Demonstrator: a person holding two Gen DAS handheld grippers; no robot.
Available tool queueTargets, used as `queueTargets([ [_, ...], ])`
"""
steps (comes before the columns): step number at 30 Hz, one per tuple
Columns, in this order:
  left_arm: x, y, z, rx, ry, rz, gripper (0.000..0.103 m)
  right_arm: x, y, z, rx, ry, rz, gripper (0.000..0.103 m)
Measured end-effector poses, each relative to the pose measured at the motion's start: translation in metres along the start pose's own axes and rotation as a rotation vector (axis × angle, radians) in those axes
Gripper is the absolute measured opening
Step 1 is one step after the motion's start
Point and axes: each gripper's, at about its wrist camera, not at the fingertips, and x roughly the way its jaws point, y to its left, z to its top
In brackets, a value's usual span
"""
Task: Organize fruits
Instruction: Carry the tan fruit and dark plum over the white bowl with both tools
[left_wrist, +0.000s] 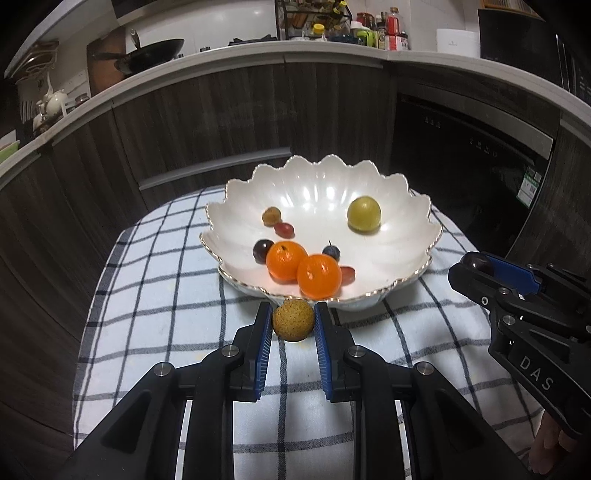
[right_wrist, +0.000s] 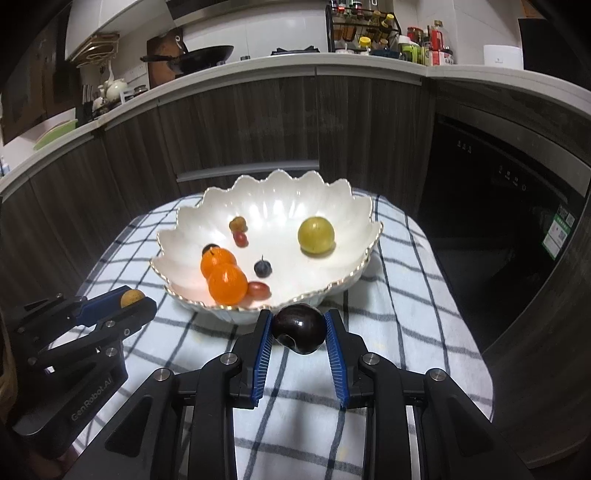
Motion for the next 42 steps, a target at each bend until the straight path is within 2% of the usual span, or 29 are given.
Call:
queueTargets([
  [15,-0.006,0.020,0.029,-0.043,-0.038,0.015,0.023,-0.002,0.005,0.039,0.004,-0.046,0.017,0.030],
  [33,0.018,0.038,0.063,-0.073,-0.040,0.015,0.023,0.022,0.008,0.083,-0.007,-0.065,0.014,0.030],
  [42,0.039,0.042,0.074,-0.077,-0.025,0.011,0.023,0.042,0.005,0.092,-0.005,-0.049,0.006,0.030],
])
